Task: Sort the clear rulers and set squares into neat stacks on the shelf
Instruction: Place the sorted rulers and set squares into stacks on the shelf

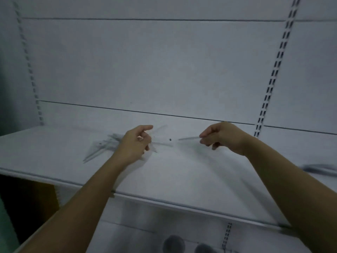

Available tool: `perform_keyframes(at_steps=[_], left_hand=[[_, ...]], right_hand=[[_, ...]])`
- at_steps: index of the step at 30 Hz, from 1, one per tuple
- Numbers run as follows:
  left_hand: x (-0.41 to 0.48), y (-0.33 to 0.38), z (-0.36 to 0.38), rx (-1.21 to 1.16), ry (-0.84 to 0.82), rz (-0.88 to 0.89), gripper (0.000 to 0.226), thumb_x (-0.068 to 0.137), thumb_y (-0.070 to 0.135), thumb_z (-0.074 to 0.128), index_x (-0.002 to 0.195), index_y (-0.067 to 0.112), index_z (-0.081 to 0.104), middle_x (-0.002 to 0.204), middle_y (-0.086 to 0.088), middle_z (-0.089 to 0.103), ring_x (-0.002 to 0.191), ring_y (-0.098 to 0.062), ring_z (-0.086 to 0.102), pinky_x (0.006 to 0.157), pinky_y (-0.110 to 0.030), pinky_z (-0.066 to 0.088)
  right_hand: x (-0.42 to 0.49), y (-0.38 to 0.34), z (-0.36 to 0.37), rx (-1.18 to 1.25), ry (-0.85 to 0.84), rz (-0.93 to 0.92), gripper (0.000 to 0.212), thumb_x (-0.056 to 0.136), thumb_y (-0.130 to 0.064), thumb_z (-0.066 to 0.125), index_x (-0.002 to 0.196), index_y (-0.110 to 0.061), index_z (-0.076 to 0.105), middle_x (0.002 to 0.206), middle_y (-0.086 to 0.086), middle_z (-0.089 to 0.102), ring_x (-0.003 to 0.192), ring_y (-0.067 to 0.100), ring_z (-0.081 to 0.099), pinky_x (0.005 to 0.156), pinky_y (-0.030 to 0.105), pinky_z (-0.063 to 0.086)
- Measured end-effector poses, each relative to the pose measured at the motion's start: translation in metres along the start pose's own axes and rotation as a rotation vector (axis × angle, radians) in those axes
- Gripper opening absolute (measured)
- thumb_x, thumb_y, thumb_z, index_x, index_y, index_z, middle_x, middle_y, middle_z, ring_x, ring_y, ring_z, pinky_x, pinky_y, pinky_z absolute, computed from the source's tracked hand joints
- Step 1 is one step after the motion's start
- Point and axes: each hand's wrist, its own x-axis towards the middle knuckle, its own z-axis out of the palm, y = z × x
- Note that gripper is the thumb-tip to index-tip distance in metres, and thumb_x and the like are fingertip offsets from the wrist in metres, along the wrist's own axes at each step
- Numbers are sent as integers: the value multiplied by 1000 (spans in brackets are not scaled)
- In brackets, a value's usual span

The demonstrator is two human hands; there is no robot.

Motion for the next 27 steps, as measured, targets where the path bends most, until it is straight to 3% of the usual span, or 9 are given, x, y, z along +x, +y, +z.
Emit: perform_keyframes(at_steps=[6, 11, 19, 24, 27], left_hand=[[10, 58, 79, -112, -104, 24, 14, 83, 3, 69, 88, 16, 73, 71, -7, 72, 59, -9, 67, 54, -17, 48], [16, 113, 154, -293, -230, -88, 13, 80, 4, 70, 93, 5, 71, 79, -9, 75, 71, -18, 73, 64, -27, 50], [17, 170, 266, -197, -415, -26, 11, 81, 3, 71, 91, 5, 69, 79, -9, 74, 64, -12, 69, 61, -23, 53], [14, 187, 322, -175, -483, -3, 9, 83, 0, 70, 91, 2, 68, 77, -9, 69, 66, -19, 71, 56, -22, 55], [19, 200, 349, -181, -482, 8, 9, 82, -1, 70, 91, 2, 69, 74, -8, 69, 67, -20, 72, 57, -22, 55]], right_hand=[[-49, 45, -96, 65, 187, 81, 15, 85, -7, 69, 97, -13, 75, 89, 7, 75, 77, 15, 68, 72, 29, 54], [-87, 76, -172, 104, 233, 157, 24, 91, -1, 57, 108, -12, 69, 95, 9, 75, 83, 16, 69, 75, 29, 54], [-131, 146, -267, 99, 484, 270, 20, 80, 3, 70, 99, -2, 67, 91, 20, 73, 73, 22, 70, 60, 25, 55], [-139, 186, -302, 7, 418, 315, 10, 77, 1, 75, 85, -3, 72, 82, 15, 72, 67, 19, 65, 58, 24, 54], [-132, 196, -311, -68, 356, 282, 11, 76, 0, 76, 87, -3, 75, 72, 10, 68, 62, 17, 62, 55, 20, 52]])
